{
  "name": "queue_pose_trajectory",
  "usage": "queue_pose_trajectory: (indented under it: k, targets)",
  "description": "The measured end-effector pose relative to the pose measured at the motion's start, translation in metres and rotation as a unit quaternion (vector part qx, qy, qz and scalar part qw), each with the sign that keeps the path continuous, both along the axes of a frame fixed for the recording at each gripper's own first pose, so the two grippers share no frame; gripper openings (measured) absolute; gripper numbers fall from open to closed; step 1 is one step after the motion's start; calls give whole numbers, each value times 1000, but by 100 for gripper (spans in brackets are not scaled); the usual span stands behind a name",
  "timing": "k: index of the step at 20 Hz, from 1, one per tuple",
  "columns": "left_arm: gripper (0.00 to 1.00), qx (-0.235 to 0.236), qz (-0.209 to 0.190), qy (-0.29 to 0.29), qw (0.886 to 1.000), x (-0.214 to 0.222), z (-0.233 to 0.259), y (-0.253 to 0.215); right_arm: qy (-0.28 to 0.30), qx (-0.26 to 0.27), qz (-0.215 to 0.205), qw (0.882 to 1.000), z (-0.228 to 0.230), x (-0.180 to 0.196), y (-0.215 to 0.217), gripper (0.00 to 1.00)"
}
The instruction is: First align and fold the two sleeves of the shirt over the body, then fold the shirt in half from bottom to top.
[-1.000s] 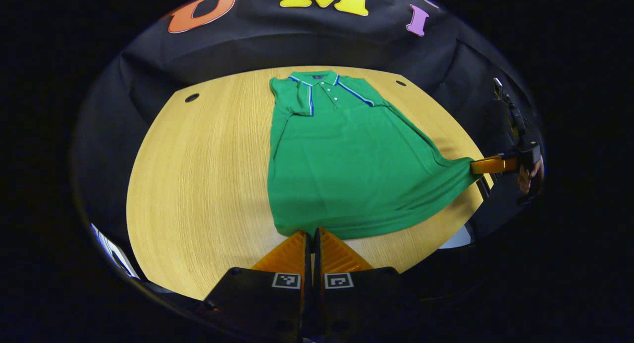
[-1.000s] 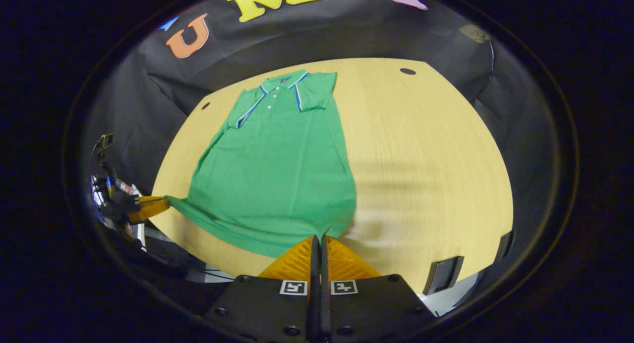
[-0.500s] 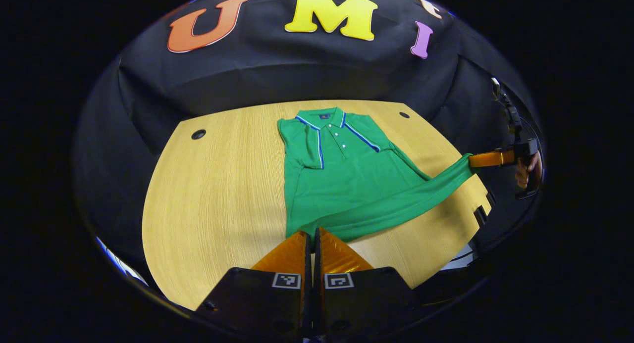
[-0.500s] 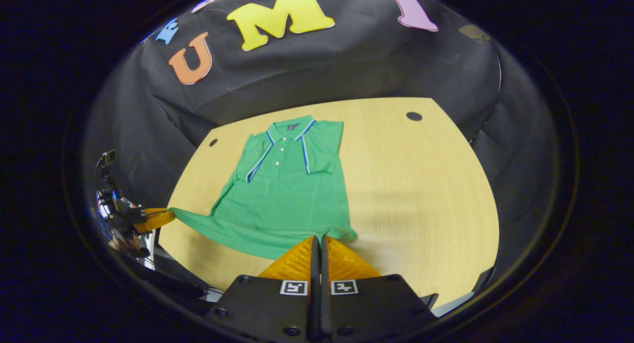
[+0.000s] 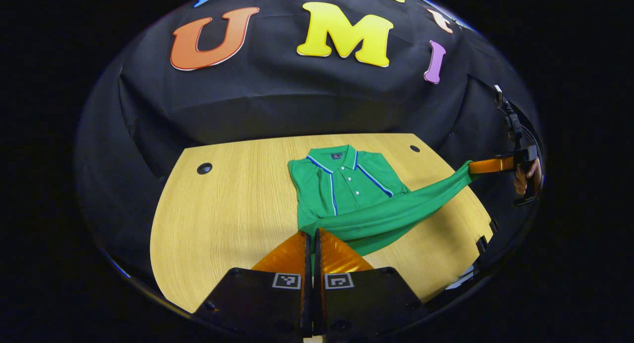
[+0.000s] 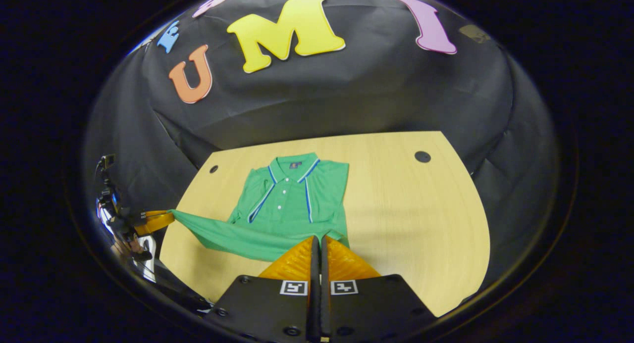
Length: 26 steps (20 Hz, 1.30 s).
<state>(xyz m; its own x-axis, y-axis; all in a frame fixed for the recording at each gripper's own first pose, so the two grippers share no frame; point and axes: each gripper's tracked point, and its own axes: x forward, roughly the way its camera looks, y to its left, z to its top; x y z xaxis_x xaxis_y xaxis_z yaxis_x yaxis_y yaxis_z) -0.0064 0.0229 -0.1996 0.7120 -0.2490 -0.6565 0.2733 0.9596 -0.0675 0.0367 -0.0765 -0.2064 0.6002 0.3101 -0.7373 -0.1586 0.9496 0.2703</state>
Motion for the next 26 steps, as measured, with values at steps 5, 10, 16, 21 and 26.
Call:
queue_pose_trajectory:
  k: [5,10,16,21,26]
  targets:
    - [4,-18,18,-32,999,54,12,-2,-26,10,-17,999,8,56,8,2]
    - [4,-43,44,-43,997,106,4,-3,-25,11,-22,999,-14,96,17,2]
    - [3,-41,46,-66,996,165,-9,-3,-58,-17,-16,998,-33,152,15,2]
    - [3,-27,51,-69,996,199,-36,-2,-72,-16,-16,997,-63,192,23,2]
    - [3,-12,54,-76,996,228,-61,-4,-98,-46,11,994,-88,224,36,2]
